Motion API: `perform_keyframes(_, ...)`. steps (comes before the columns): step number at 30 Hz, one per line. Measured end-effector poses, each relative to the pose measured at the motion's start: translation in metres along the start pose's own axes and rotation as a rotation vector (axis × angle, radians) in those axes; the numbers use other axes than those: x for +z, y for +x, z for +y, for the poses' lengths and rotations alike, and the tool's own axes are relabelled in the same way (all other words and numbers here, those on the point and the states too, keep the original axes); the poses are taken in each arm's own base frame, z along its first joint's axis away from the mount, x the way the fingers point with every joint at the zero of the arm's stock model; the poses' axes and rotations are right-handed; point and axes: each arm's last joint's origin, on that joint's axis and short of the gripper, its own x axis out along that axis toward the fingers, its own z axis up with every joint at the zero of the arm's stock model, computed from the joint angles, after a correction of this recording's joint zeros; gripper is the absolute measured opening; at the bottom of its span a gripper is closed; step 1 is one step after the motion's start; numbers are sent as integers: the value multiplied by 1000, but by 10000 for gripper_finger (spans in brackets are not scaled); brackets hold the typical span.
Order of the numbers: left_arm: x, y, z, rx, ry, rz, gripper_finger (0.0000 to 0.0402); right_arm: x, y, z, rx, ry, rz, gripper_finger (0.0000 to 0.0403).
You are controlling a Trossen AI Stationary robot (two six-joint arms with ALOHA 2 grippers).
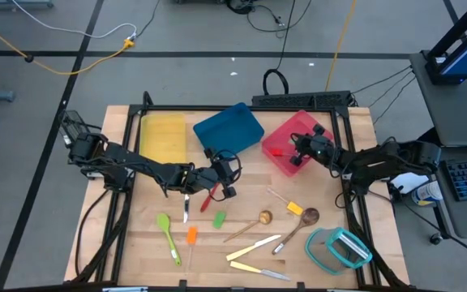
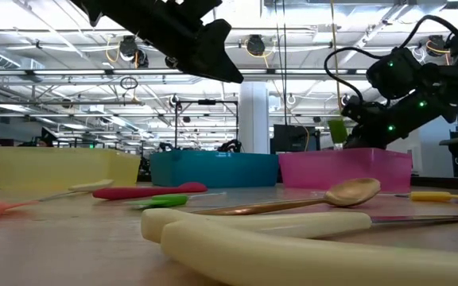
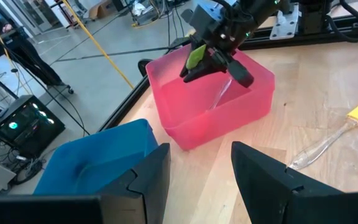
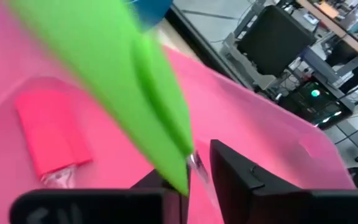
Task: Pick & Place Kitchen Items
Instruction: Put the green spatula into the red bin
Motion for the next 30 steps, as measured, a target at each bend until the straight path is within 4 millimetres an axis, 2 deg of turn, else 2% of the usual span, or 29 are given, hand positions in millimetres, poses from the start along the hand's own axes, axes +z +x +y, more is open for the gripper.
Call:
perform_keyframes(8, 0, 0, 0, -2, -1, 0, 177, 1, 0, 0, -4, 26, -11, 91)
perform_keyframes(15, 0, 0, 0, -2, -1, 0, 177, 10, -2, 1, -4, 65, -98, 119)
perform_keyframes(25, 0, 0, 0, -9, -1, -1, 177, 15, -3, 3, 77, 63, -167, 168)
perform_keyframes(30, 0, 0, 0, -18, -1, -2, 177, 24, -5, 4, 173, 75, -285, 180)
